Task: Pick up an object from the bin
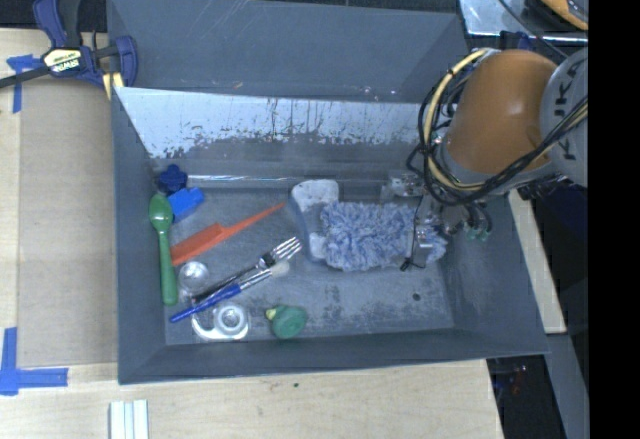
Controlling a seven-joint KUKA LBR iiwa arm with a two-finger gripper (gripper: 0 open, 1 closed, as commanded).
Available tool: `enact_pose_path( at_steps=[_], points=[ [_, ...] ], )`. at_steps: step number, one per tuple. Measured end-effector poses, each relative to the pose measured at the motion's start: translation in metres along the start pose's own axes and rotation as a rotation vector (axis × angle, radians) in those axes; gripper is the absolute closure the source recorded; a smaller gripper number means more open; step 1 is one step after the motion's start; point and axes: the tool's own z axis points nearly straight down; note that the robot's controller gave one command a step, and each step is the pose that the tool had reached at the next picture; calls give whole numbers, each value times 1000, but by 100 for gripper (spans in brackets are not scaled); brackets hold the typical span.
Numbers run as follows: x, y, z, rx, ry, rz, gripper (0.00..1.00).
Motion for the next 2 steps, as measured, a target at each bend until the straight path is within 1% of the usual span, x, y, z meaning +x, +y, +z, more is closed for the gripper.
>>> enact_pose_path(
  at_steps=[1, 2],
  points=[
    [-2, 0, -4, 1, -9, -3, 0],
    [-14, -26, 63, 1, -10, 41, 0]
  ],
)
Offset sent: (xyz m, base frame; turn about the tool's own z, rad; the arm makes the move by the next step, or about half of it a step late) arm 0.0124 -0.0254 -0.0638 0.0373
